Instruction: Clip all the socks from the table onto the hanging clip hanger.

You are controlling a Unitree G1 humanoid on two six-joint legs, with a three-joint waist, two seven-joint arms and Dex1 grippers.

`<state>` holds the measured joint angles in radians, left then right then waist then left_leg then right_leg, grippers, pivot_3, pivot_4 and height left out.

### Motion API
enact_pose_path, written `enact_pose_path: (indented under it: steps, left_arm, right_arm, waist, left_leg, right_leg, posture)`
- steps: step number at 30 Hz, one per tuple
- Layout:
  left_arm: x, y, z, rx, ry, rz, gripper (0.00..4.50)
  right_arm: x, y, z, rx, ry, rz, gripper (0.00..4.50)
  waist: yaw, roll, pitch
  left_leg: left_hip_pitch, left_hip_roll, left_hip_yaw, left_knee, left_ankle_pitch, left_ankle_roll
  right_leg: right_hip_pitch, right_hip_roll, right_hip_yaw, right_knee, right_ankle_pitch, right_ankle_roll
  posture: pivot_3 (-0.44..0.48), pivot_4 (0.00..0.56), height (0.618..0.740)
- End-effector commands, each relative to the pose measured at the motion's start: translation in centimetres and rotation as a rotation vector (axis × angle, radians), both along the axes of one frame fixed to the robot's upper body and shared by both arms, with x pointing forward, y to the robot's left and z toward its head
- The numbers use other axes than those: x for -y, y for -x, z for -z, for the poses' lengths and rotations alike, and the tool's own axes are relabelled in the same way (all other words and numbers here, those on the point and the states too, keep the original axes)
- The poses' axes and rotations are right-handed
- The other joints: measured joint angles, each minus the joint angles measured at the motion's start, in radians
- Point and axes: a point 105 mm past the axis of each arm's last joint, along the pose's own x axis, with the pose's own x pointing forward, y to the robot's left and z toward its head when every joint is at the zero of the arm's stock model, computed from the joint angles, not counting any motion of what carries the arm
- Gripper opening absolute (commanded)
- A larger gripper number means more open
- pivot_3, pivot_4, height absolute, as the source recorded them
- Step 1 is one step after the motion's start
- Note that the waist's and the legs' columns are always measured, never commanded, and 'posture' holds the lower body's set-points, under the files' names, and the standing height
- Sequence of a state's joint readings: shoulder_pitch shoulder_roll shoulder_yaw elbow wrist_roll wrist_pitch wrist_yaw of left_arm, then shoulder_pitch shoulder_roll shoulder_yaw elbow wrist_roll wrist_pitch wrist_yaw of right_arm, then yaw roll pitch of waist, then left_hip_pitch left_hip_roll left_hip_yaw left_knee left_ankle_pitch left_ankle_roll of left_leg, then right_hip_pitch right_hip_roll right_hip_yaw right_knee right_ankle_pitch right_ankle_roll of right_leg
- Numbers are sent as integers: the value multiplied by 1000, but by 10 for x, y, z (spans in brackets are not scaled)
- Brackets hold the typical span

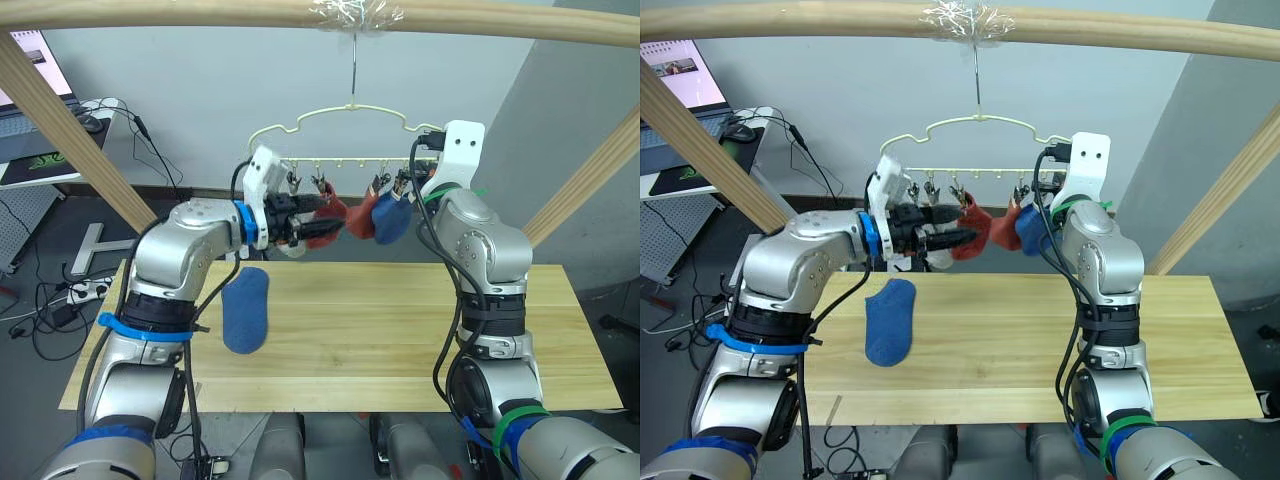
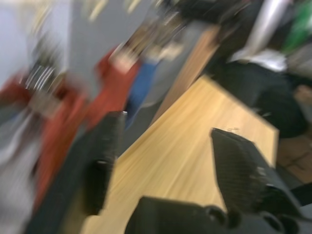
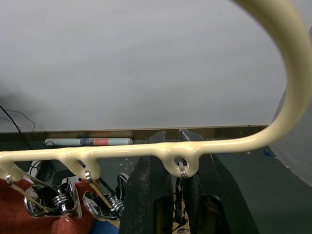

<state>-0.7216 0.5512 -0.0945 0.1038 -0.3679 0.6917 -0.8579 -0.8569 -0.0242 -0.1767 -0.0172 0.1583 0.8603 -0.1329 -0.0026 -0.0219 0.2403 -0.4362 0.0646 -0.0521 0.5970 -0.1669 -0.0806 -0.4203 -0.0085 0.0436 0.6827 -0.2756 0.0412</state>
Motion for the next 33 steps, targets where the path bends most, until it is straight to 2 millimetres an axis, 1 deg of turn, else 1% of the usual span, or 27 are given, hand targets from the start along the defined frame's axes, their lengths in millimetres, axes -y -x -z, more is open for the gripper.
enact_pose_path:
  steps: [1, 5, 9, 13, 15, 20, 21, 23, 25, 30, 33]
  left_arm:
    - [-26, -10, 13, 33, -76, -106, 4482]
    - [-68, -17, 50, -30, -159, -253, 4482]
    - [-104, -21, 78, -73, -229, -383, 4482]
    - [-127, -20, 99, -127, -273, -436, 4482]
    - [-135, -19, 107, -144, -291, -451, 4482]
    - [-141, -20, 121, -187, -314, -458, 4482]
    - [-141, -20, 123, -195, -318, -457, 4482]
    - [-140, -18, 129, -222, -318, -452, 4482]
    - [-136, -16, 138, -248, -324, -431, 4482]
    - [-124, -15, 148, -287, -317, -395, 4482]
    - [-121, -12, 155, -303, -351, -375, 4482]
  right_arm:
    - [2, 3, -17, 59, -5, 10, 0]
    - [2, 4, -18, 60, -6, 8, 0]
    - [2, 5, -18, 60, -7, 7, 0]
    - [3, 6, -18, 59, -7, 10, 0]
    - [4, 7, -17, 57, -6, 13, 0]
    - [5, 8, -17, 55, -5, 16, 0]
    - [5, 8, -17, 55, -5, 16, 0]
    - [6, 9, -18, 56, -5, 17, 0]
    - [6, 9, -18, 55, -4, 16, 0]
    - [6, 10, -18, 53, 0, 15, 0]
    - [7, 11, -18, 50, 1, 17, 0]
  waist:
    - [0, 0, 0]
    - [1, 0, 0]
    - [2, 0, 0]
    - [2, 0, 0]
    - [2, 0, 0]
    - [3, 0, 0]
    - [2, 0, 0]
    - [2, 0, 0]
    - [1, 0, 0]
    - [1, 0, 0]
    - [1, 0, 0]
  left_leg:
    - [0, 0, 0, 0, 0, 0]
    - [0, 0, 0, 0, 0, 0]
    - [0, 0, 0, 0, 0, 0]
    - [0, 0, 0, 0, 0, 0]
    - [0, 0, 0, 0, 0, 0]
    - [0, 0, 0, 0, 0, 0]
    - [0, 0, 0, 0, 0, 0]
    - [0, 0, 0, 0, 0, 0]
    - [0, 0, 0, 0, 0, 0]
    - [0, 0, 0, 0, 0, 0]
    - [0, 0, 0, 0, 0, 0]
  right_leg:
    - [0, 0, 0, 0, 0, 0]
    - [0, 0, 0, 0, 0, 0]
    - [0, 0, 0, 0, 0, 0]
    - [0, 0, 0, 0, 0, 0]
    - [0, 0, 0, 0, 0, 0]
    - [0, 0, -1, 0, 0, 0]
    - [0, 0, -1, 0, 0, 0]
    - [0, 0, 0, 0, 0, 0]
    - [0, 0, 0, 0, 0, 0]
    - [0, 0, -1, 0, 0, 0]
    - [0, 0, 0, 1, 0, 0]
  posture:
    - [124, 207, 740]
    - [124, 206, 740]
    - [119, 204, 740]
    - [113, 206, 740]
    - [113, 206, 740]
    - [113, 206, 740]
    - [97, 208, 740]
    - [98, 209, 740]
    - [98, 209, 740]
    - [94, 214, 740]
    - [87, 218, 740]
